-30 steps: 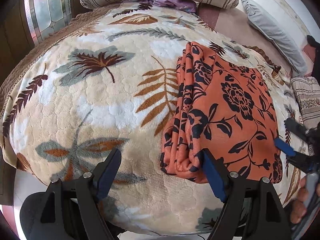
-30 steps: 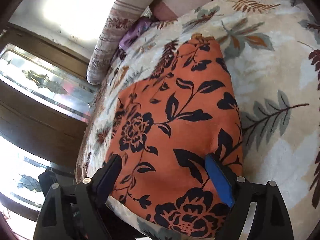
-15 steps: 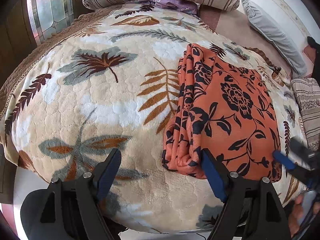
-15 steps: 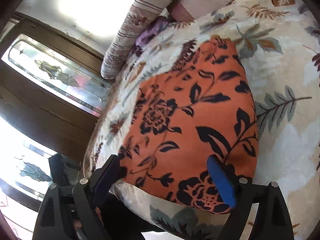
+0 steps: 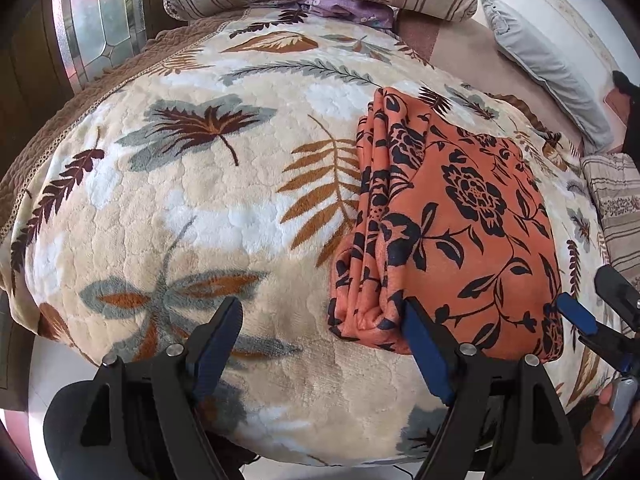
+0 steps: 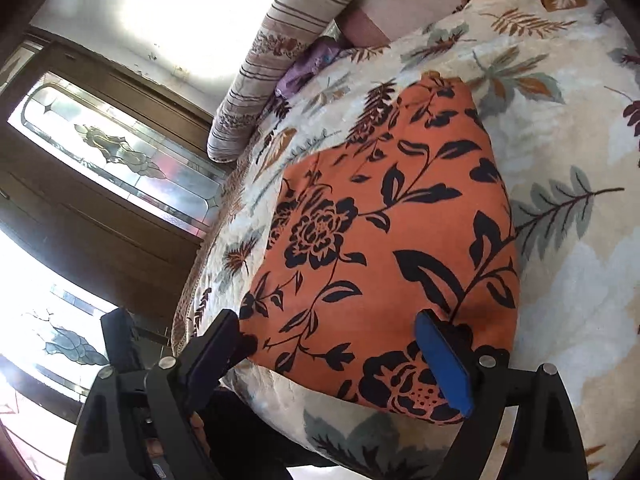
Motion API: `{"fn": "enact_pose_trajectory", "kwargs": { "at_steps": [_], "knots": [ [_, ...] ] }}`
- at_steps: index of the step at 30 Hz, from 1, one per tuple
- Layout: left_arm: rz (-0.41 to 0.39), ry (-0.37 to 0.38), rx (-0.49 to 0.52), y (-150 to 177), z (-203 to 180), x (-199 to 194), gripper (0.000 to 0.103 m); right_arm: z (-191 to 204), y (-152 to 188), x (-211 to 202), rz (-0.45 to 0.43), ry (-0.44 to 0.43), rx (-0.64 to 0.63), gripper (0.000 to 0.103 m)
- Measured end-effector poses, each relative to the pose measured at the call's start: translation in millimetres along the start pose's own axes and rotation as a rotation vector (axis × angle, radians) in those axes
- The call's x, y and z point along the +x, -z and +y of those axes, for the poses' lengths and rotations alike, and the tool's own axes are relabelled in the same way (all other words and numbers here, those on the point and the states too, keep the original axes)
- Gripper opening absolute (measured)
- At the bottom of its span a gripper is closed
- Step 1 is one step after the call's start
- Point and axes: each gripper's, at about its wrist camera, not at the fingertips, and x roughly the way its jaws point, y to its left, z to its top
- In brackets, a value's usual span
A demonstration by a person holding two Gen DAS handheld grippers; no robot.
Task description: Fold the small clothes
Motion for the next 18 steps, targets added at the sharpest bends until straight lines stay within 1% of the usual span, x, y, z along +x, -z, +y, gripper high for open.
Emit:
{"fn": "enact_pose_trajectory", "kwargs": {
  "at_steps": [2,3,5,8,9,12,15,16,17,18],
  "knots": [
    [-0.018,0.023,-0.011,-5.8,0.2,-5.3,0.081,-4.5,-2.5,-13.8,-0.050,0.024,-0.004,0.091],
    [-0.029,0.046,-0.016,-11.2,0.1,-8.2,0.081,-10.0,-5.5,-21.2,-0.068,0.035,0.006,0.091],
    [-0.056,0.094,-0.017,-26.1,-2.0,-11.8,0.081,-28.9,-12.3,-32.0,-0.092,0.065,0.050,0.091],
    [-0.060,0.164,0.020,-51.9,-10.7,-0.6,0.082,-58.3,-25.8,-41.0,-0.106,0.082,0.134,0.091],
    [-0.051,0.193,0.031,-60.8,-13.5,8.5,0.082,-65.9,-31.7,-40.4,-0.107,0.067,0.155,0.091],
    [0.016,0.231,0.061,-77.7,-23.1,38.9,0.082,-79.6,-46.1,-30.4,-0.085,0.044,0.178,0.091],
    [0.051,0.239,0.094,-86.0,-30.6,58.6,0.082,-90.7,-60.6,-4.9,-0.024,0.036,0.194,0.091],
    [0.066,0.259,0.092,-87.3,-30.0,64.2,0.082,-94.9,-64.6,3.2,-0.007,0.036,0.202,0.091],
    [0.090,0.283,0.072,-87.3,-27.8,70.8,0.082,-98.1,-67.4,11.2,0.005,0.032,0.211,0.091],
    [0.123,0.306,0.042,-86.8,-24.0,79.1,0.081,-100.3,-69.6,20.2,0.024,0.011,0.216,0.091]
  ]
}}
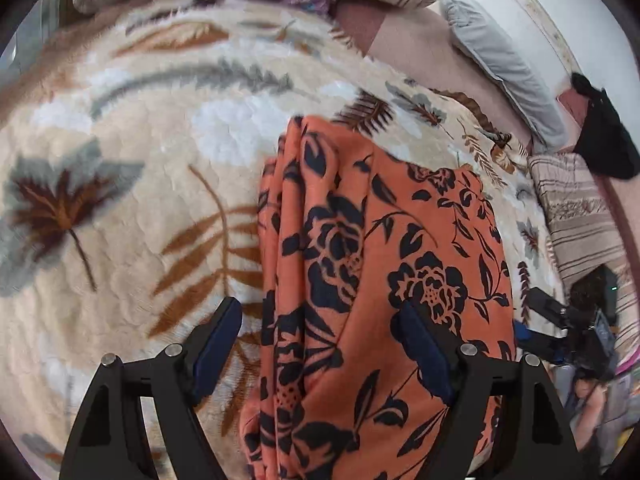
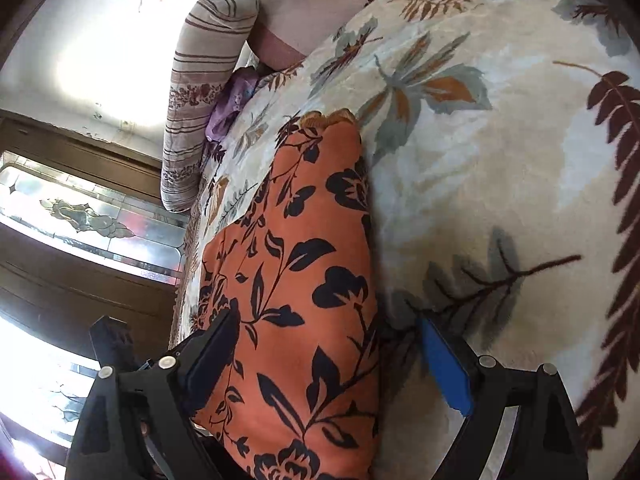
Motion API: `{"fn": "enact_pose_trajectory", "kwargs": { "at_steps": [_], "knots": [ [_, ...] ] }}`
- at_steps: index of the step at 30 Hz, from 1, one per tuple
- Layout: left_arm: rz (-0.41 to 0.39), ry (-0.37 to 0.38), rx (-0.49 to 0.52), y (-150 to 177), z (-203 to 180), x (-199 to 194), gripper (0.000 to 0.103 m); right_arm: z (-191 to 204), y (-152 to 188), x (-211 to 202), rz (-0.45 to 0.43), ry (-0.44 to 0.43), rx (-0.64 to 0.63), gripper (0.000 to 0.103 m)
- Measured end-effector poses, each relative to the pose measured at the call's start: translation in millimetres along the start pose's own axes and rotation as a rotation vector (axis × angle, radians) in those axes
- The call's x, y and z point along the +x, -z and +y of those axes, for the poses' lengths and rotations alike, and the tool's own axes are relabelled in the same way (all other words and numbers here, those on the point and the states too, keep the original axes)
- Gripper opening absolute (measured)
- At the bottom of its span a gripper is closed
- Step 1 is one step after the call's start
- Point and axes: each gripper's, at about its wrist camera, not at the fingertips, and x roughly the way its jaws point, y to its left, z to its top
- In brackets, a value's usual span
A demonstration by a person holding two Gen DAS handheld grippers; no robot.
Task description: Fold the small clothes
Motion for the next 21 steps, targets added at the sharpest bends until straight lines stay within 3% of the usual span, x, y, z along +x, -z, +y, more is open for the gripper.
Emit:
{"fn": "enact_pose_trajectory", "kwargs": {
  "at_steps": [1,2,3,4,5,8,13,15,17,19,21],
  "knots": [
    [0.017,0.027,-0.024,0.3,5.9,6.1,0.079,-0.7,-1.2,8.9,0.024,-0.014,-0.001,0.090],
    [0.006,0.040,-0.024,1.1,8.2,6.8,0.078,0.8,-2.1,15.0,0.030,0.000,-0.014,0.083],
    [-0.002,0.043,-0.010,1.5,7.4,6.5,0.070,5.6,-2.5,20.0,0.038,0.020,-0.041,0.072],
    [0.001,0.045,0.009,1.8,4.7,7.0,0.060,9.7,-3.5,27.4,0.074,0.032,-0.060,0.045],
    [0.011,0.065,0.015,2.2,2.6,7.8,0.049,13.8,-4.2,31.7,0.093,0.048,-0.074,0.042],
    [-0.007,0.056,0.028,0.4,-4.0,1.9,0.031,34.3,-3.8,23.1,0.083,0.097,-0.175,0.032],
    [-0.099,0.121,0.058,-12.9,-38.3,-19.4,0.028,74.7,-19.2,-24.1,-0.027,0.104,-0.312,0.030],
    [-0.131,0.158,0.088,-21.4,-62.1,-20.6,0.029,74.9,-30.3,-51.0,-0.086,0.107,-0.324,0.030],
    [-0.108,0.166,0.098,-30.6,-83.4,-7.1,0.031,61.4,-42.9,-72.1,-0.125,0.116,-0.301,0.030],
    [-0.073,0.141,0.114,-34.2,-102.5,17.5,0.034,32.7,-53.2,-82.2,-0.140,0.134,-0.224,0.030],
    [-0.023,0.025,0.139,-31.3,-115.5,49.8,0.041,-2.1,-55.3,-79.3,-0.135,0.200,-0.173,0.036]
  ]
}}
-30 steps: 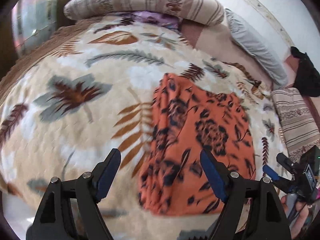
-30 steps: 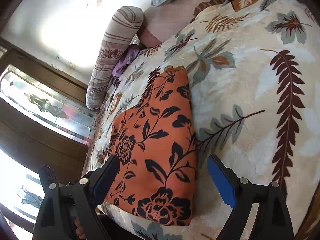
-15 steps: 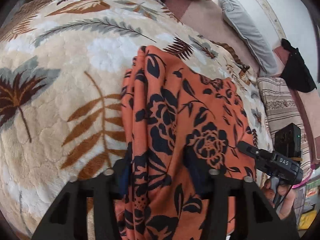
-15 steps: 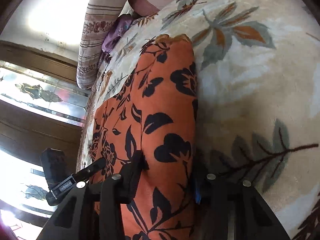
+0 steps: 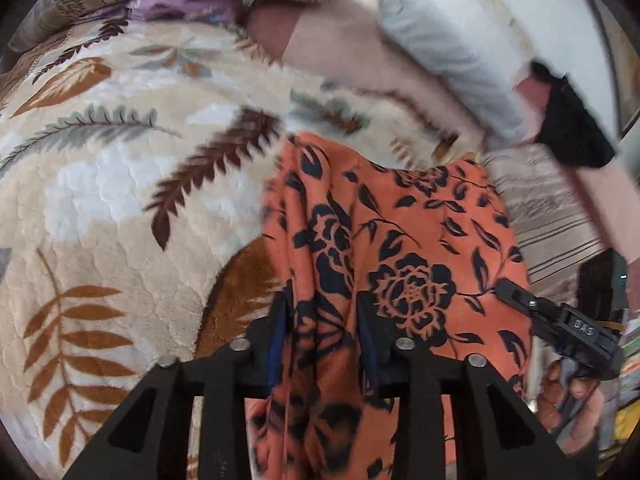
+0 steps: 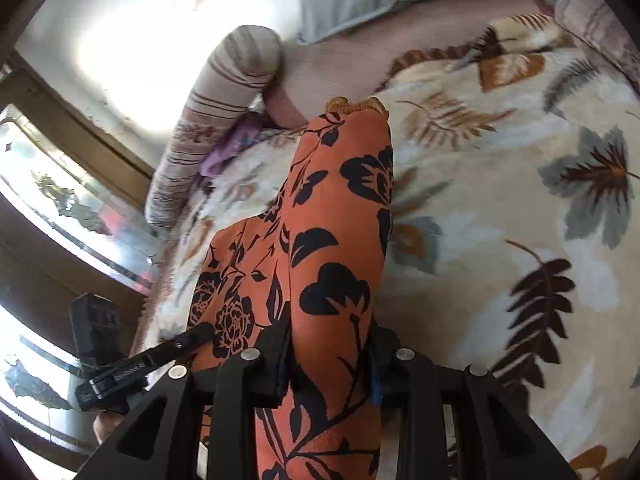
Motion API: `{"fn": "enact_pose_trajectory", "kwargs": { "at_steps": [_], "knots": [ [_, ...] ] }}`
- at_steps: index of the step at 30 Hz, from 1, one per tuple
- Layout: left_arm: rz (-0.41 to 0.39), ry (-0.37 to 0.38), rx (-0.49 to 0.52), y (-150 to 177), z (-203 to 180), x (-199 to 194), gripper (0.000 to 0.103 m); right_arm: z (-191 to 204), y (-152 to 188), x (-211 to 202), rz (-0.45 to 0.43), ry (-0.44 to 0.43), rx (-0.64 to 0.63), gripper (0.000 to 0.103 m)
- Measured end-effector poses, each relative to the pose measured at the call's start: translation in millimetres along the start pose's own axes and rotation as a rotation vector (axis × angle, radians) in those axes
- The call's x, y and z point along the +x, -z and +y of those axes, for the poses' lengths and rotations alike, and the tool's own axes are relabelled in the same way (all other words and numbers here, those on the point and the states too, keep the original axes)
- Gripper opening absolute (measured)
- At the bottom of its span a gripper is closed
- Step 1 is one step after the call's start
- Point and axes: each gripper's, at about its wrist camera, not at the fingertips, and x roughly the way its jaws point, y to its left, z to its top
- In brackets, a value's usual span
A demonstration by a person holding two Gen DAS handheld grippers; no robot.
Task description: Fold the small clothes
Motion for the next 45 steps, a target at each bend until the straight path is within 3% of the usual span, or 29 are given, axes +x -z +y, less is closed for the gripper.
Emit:
{"fn": "enact_pose_trajectory", "kwargs": {
  "at_steps": [1,2,5,8,10,11,13,16,18,20,25,33,34,36,37,40,43,45],
  "knots": [
    [0.034,-0.066,0.010,3.7,0.6,11.8,0.045,-16.5,4.3,8.5,0.029,0.045,0.045,0.039],
    [0.057,-0.087,0.013,7.3,1.7,18.6,0.061,-35.8,10.2,15.5,0.058,0.107,0.105,0.041],
    [-0.004,-0.139,0.040,15.8,1.8,-1.9,0.066,-53.4,23.7,-0.7,-0.004,0.090,0.162,0.052],
    [-0.071,-0.234,0.109,24.2,-5.8,-28.8,0.067,-26.0,18.7,-31.8,-0.123,0.050,0.086,0.055],
    [-0.098,-0.244,0.125,29.9,-10.2,-37.8,0.069,-5.1,16.3,-41.5,-0.156,-0.020,0.044,0.069],
    [-0.095,-0.240,0.126,31.0,-8.8,-38.2,0.070,4.6,16.4,-41.5,-0.153,-0.057,0.027,0.074],
    [-0.071,-0.267,0.140,37.3,-6.6,-30.5,0.070,13.2,21.3,-28.0,-0.112,-0.103,0.022,0.075],
    [-0.053,-0.281,0.127,46.0,-6.0,-26.4,0.070,-5.6,26.9,25.3,0.056,-0.039,0.128,0.076],
    [-0.068,-0.274,0.130,48.5,-9.7,-36.8,0.070,-6.8,28.1,17.2,0.004,-0.056,0.192,0.075],
    [-0.098,-0.297,0.144,50.6,-14.1,-47.2,0.070,10.1,26.0,-0.6,-0.045,-0.067,0.156,0.076],
    [-0.133,-0.290,0.144,60.7,-24.6,-72.5,0.070,49.4,37.3,-34.9,-0.133,0.045,0.046,0.076],
    [-0.245,-0.254,0.150,93.9,-62.2,-144.1,0.072,80.4,99.9,-97.9,-0.194,0.197,-0.125,0.083],
    [-0.263,-0.245,0.141,100.1,-66.9,-156.0,0.076,82.8,106.7,-105.8,-0.204,0.208,-0.134,0.084],
    [-0.312,-0.232,0.110,114.7,-74.0,-178.3,0.099,86.0,119.2,-121.0,-0.221,0.221,-0.145,0.086],
    [-0.343,-0.235,0.098,122.1,-77.2,-186.6,0.101,86.8,125.7,-128.7,-0.225,0.225,-0.150,0.091],
    [-0.371,-0.282,0.116,130.2,-87.0,-190.7,0.101,86.7,143.0,-136.9,-0.203,0.268,-0.177,0.097],
    [-0.311,-0.341,0.123,128.7,-87.2,-177.6,0.101,82.7,155.5,-127.7,-0.144,0.333,-0.213,0.097],
    [-0.312,-0.359,0.106,130.5,-86.3,-173.7,0.101,82.2,163.6,-123.1,-0.110,0.347,-0.236,0.097]
  ]
}}
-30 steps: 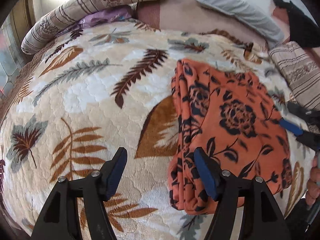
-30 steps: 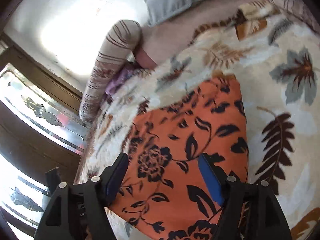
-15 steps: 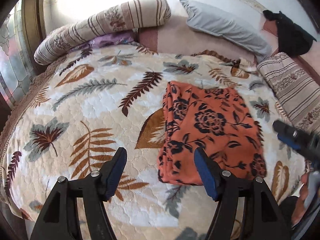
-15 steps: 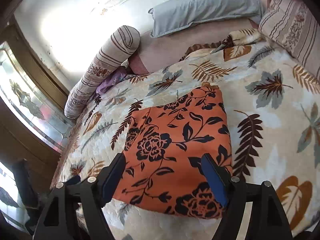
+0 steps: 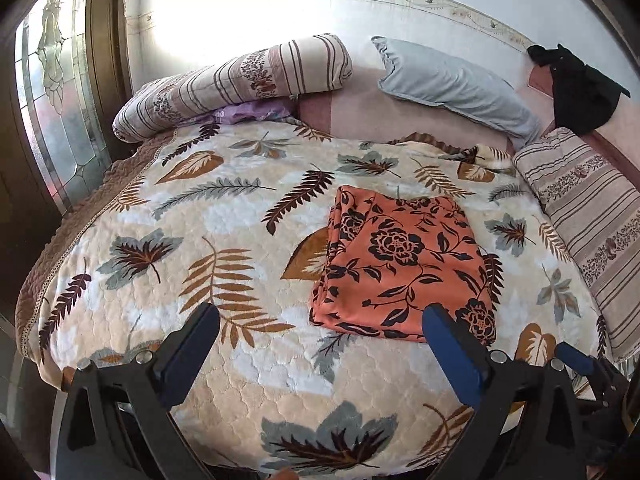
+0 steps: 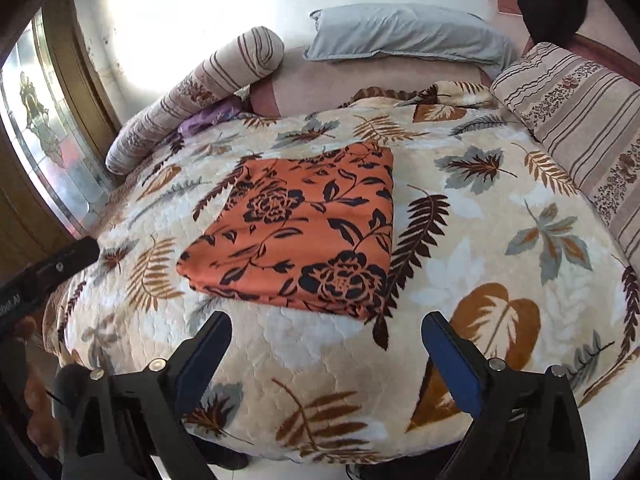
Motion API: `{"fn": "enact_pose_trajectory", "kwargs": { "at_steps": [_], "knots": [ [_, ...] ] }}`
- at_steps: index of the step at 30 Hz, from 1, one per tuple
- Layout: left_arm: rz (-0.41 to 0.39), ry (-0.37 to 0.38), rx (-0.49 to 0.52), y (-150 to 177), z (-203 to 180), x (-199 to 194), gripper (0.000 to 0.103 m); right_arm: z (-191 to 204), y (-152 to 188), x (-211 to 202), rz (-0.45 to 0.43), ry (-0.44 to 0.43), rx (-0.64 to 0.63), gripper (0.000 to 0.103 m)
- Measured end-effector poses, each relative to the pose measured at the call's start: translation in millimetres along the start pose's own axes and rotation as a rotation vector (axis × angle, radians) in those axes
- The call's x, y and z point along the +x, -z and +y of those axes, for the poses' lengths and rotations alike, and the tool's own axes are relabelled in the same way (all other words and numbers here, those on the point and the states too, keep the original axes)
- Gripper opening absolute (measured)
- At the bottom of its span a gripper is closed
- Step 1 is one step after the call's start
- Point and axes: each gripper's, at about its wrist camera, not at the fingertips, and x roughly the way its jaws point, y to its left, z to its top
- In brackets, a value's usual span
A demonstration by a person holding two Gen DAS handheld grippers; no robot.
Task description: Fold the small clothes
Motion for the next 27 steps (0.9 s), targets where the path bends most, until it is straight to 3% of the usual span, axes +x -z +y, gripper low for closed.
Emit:
{"fn": "enact_pose_trajectory", "kwargs": {
  "at_steps": [2,8,17,27],
  "knots": [
    [-0.012,-0.015,-0.005,2.7,-1.6,-0.3,0.101,4.2,7.1,-0.5,0.014,0.032,-0.035,0.103],
    [-0.005,0.000,0.033,3.1,-10.1,-1.9,0.101,12.3,8.8,-8.4,0.002,0.058,-0.081,0.103],
    [0.019,0.032,0.002,0.4,-6.4,5.5,0.101,22.6,2.8,-9.7,0.002,0.089,-0.120,0.103],
    [0.051,0.017,0.022,-3.0,-7.6,21.3,0.101,25.3,-12.2,-4.5,-0.017,0.155,-0.138,0.103]
  ]
}}
